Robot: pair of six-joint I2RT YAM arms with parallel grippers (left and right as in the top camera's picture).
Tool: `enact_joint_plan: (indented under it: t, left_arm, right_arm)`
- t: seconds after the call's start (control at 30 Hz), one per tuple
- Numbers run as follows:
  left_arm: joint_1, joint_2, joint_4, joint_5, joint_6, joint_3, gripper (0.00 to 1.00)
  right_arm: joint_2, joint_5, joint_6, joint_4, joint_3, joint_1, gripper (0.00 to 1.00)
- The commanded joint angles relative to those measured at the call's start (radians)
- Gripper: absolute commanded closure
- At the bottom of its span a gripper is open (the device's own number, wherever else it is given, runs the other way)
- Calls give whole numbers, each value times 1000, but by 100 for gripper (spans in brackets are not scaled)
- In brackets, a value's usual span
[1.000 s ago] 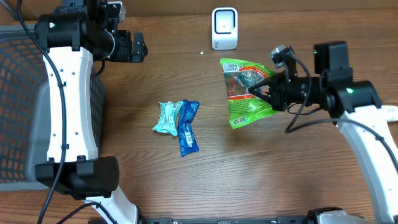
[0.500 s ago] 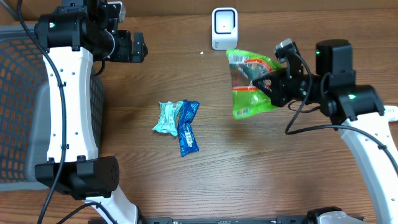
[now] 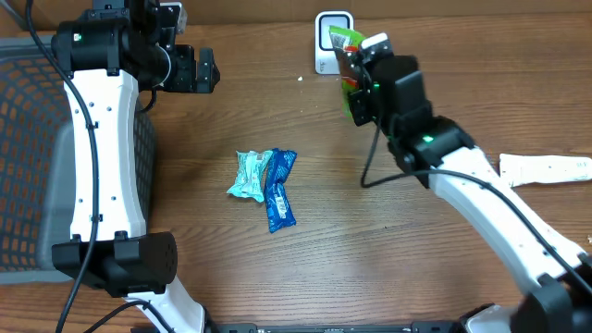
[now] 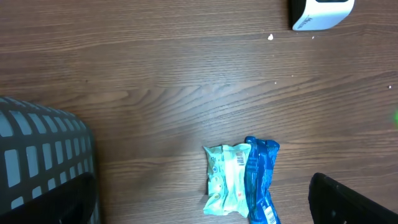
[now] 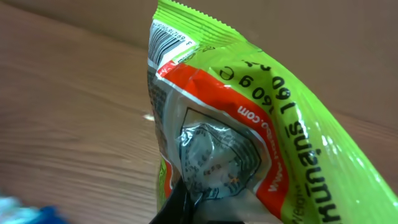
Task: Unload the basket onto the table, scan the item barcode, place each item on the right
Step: 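Lift the green bag and carry it up toward the scanner, then hold the green bag's barcode in front of the scanner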
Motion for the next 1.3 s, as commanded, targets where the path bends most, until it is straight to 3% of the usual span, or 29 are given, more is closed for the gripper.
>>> enact_joint_plan:
  t: [0.0,0.37,0.63,0.83,0.97,1.27]
  left_arm:
    - [3,5,3,11,-3,-4,0]
    - [3,5,3,11,-3,-4,0]
    - [3,5,3,11,-3,-4,0]
    - [3,5,3,11,-3,-4,1]
    - [3,5,3,11,-3,-4,0]
    - [3,5,3,12,-3,-4,0]
  right_arm:
    - [52,157,-64,-6,113,0,96]
    - [309,310,-347,-46,497,0,96]
    - [503,500,-682,163,502,3,96]
    - [630,560,-1006,413,502,6,96]
    - [681,563,-1045,525,502,6,96]
    - [711,555,-1102,535,501,6,96]
